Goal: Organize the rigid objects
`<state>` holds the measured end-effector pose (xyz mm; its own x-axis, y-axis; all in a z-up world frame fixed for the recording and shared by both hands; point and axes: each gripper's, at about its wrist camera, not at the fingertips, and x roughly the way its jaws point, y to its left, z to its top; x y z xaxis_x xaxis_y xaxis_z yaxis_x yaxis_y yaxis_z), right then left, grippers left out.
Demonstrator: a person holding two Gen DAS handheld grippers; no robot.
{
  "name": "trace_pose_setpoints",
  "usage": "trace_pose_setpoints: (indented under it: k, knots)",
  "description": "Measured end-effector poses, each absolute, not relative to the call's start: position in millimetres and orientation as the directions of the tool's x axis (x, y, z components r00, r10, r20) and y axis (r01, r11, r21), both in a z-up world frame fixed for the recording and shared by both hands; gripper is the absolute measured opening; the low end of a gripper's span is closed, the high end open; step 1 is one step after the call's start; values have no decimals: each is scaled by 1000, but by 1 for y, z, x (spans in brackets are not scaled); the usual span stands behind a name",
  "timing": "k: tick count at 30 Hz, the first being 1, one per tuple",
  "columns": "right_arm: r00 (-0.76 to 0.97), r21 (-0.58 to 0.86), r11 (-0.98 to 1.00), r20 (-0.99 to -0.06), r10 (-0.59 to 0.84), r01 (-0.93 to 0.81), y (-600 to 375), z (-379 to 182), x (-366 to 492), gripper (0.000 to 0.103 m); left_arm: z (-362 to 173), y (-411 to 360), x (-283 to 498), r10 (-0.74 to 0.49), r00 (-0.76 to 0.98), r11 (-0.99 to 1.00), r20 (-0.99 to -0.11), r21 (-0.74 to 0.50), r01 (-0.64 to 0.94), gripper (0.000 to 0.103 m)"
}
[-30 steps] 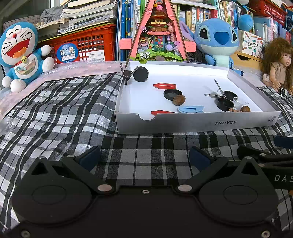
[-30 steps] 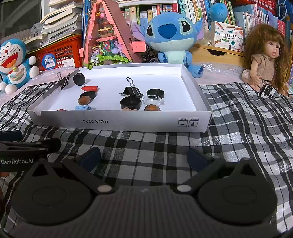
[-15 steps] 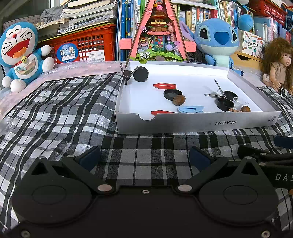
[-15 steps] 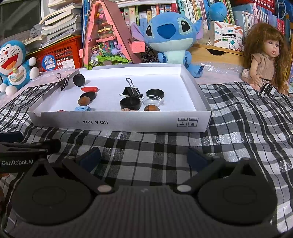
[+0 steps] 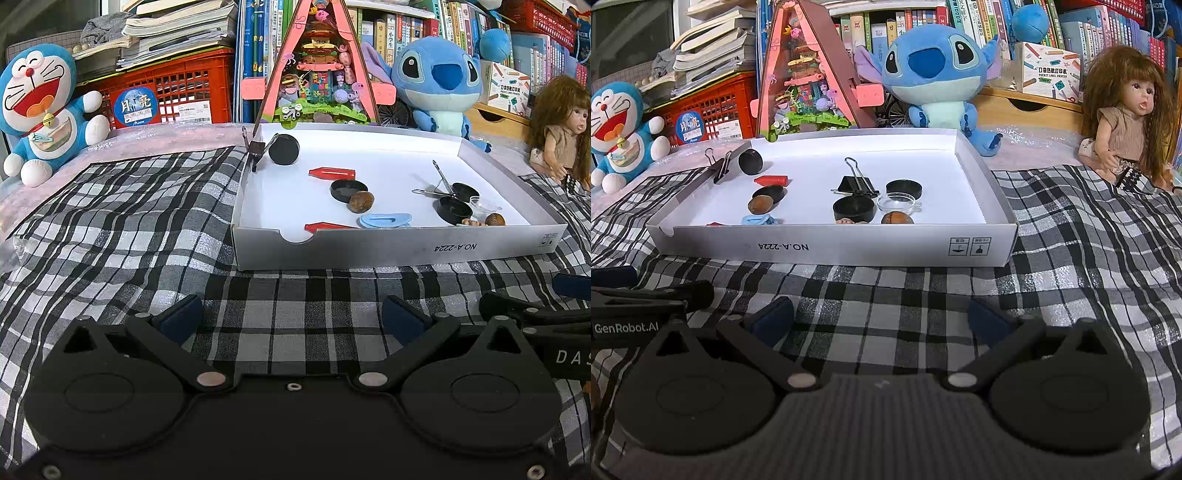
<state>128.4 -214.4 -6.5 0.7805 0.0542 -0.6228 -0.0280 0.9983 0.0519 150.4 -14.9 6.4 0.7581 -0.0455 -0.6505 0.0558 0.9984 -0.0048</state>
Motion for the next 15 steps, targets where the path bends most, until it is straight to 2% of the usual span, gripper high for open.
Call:
trace_pose_setpoints:
  k: [15]
  knots:
    - [781, 58, 998, -621, 57, -27, -215, -6, 128, 103, 6, -15, 151, -44, 758, 998, -651, -2, 56, 103]
